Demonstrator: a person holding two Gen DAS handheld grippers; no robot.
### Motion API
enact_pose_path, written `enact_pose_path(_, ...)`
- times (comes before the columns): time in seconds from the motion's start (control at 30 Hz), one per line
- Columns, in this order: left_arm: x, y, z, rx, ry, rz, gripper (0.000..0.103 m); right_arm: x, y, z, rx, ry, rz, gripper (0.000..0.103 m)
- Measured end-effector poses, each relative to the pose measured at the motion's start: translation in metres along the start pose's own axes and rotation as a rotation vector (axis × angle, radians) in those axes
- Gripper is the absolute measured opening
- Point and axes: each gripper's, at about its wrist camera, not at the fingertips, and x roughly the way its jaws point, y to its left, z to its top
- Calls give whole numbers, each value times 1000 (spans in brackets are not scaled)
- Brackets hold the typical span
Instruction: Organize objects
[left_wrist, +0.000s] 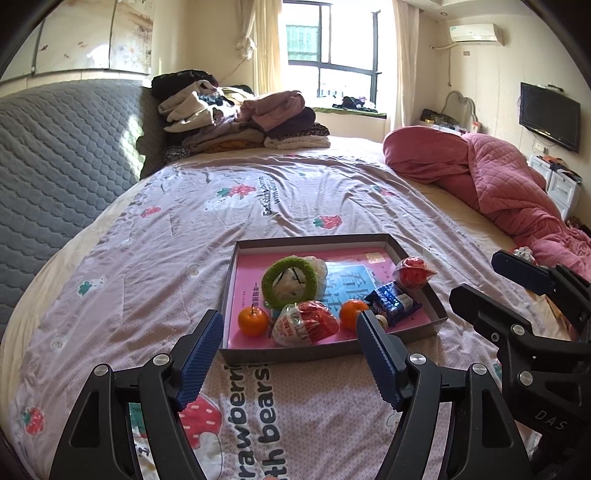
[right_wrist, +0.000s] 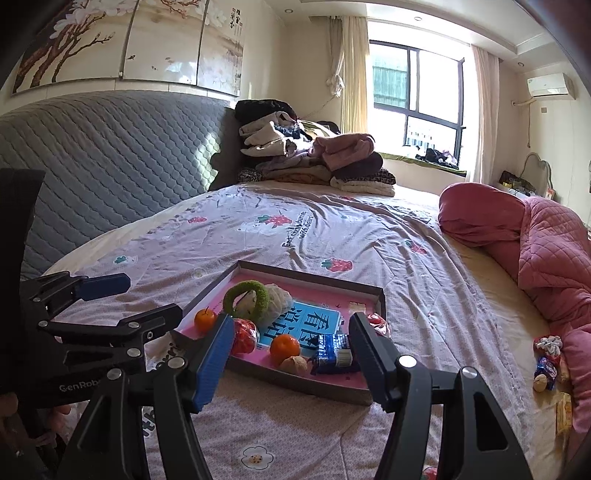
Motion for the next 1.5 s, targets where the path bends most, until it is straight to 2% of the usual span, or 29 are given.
enact_pose_path(0.3,-7,12,-9,-29,-7,42,76,-4,8,-6,29,-11,-22,65)
enact_pose_path(0.63,25,14,-53,-45,61,83,76,27,10,-53,48,74,-65,65)
enact_pose_path(0.83,33,12,-67,-38,52,107,76,41,5,-74,76,106,-99,66)
enact_pose_path(1.03,40,13,-77,-54,63,86,76,50,-6,-89,127,138,-123,69)
enact_pose_path(1.5,50,7,-88,-30,61,77,76,58,-10,-103,144,152,-153,69)
